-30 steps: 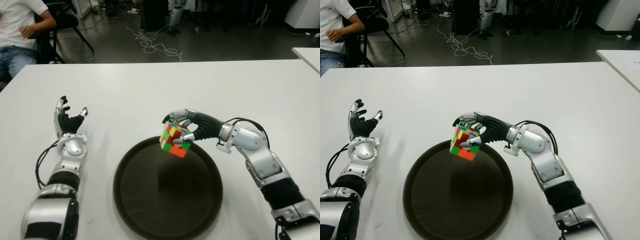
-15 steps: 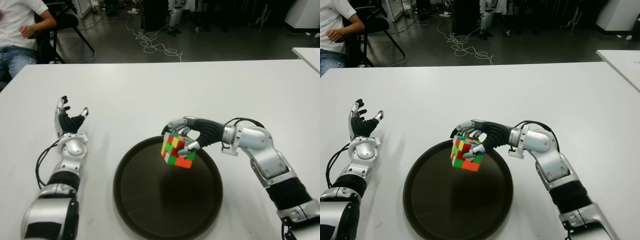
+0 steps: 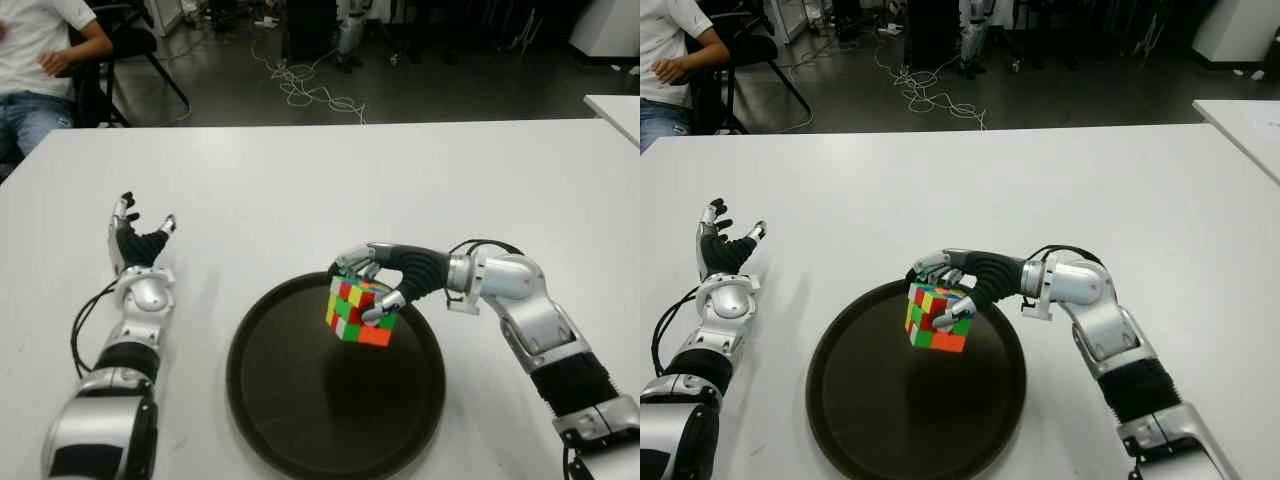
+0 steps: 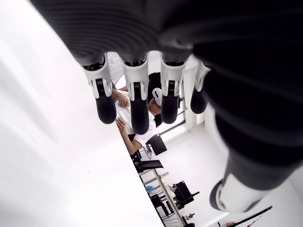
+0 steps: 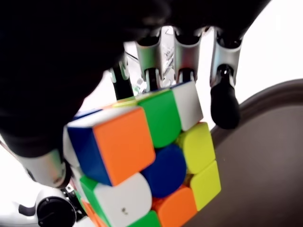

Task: Pick up the Rubik's Cube and put it in the plate

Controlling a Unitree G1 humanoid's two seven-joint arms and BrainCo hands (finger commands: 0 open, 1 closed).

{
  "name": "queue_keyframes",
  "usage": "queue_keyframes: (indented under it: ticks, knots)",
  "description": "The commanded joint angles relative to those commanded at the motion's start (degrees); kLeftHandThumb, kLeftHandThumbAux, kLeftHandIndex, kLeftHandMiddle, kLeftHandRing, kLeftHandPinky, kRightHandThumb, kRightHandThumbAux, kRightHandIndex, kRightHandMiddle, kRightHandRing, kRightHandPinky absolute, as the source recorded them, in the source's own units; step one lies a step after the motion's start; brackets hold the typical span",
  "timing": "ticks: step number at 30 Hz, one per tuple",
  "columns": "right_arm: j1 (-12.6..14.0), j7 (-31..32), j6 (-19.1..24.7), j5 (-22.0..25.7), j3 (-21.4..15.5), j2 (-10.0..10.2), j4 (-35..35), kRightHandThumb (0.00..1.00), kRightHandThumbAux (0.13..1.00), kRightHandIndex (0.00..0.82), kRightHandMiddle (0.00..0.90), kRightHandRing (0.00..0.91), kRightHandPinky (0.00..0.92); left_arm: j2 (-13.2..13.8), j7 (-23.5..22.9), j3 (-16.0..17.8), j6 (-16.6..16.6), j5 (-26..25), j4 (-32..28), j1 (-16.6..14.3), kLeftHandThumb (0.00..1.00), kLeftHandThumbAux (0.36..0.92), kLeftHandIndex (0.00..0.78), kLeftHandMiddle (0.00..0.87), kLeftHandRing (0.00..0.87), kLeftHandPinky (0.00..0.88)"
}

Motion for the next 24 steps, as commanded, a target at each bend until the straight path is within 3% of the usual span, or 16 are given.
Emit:
queue_keyframes:
  ticks: [5, 17, 18, 20, 22, 24]
  knots:
    - [0.22, -1.37, -1.50, -1.12, -0.12, 0.18, 0.33, 0.681, 0.730, 0.438, 0.821, 0.837, 0.832, -0.08, 0.00, 0.02, 0.35, -0.05, -0.26, 0.07, 0.356, 0.752, 0.085, 0.149, 0.155, 0.165]
    - [1.47, -11.71, -6.69, -7.21, -0.81, 1.78, 1.22, 0.679, 0.732, 0.433, 0.766, 0.794, 0.796, -0.34, -0.05, 0.45, -0.57, -0.66, 0.05, -0.07, 0.407, 0.758, 0.092, 0.151, 0.151, 0.145]
    - [1.49, -12.86, -7.23, -8.07, -0.81, 1.87, 1.23, 0.434, 0.730, 0.475, 0.728, 0.759, 0.753, -0.31, 0.04, 0.37, -0.68, -0.54, 0.08, -0.05, 0.411, 0.759, 0.095, 0.152, 0.154, 0.154]
    - [1.38, -15.10, -7.83, -9.71, -0.74, 2.12, 0.74, 0.222, 0.720, 0.503, 0.669, 0.706, 0.692, -0.29, 0.09, 0.27, -0.90, -0.41, 0.05, 0.04, 0.414, 0.759, 0.096, 0.152, 0.155, 0.158]
    - [1.39, -16.48, -8.16, -10.63, -0.67, 2.22, 0.54, 0.113, 0.712, 0.514, 0.629, 0.672, 0.653, -0.31, 0.03, 0.27, -0.98, -0.42, 0.00, 0.08, 0.416, 0.759, 0.096, 0.151, 0.155, 0.158]
    - [1.60, -18.81, -8.84, -12.45, -0.73, 2.23, 0.47, 0.046, 0.677, 0.445, 0.534, 0.579, 0.577, -0.36, -0.10, 0.29, -0.77, -0.49, -0.17, 0.11, 0.402, 0.754, 0.092, 0.146, 0.148, 0.147]
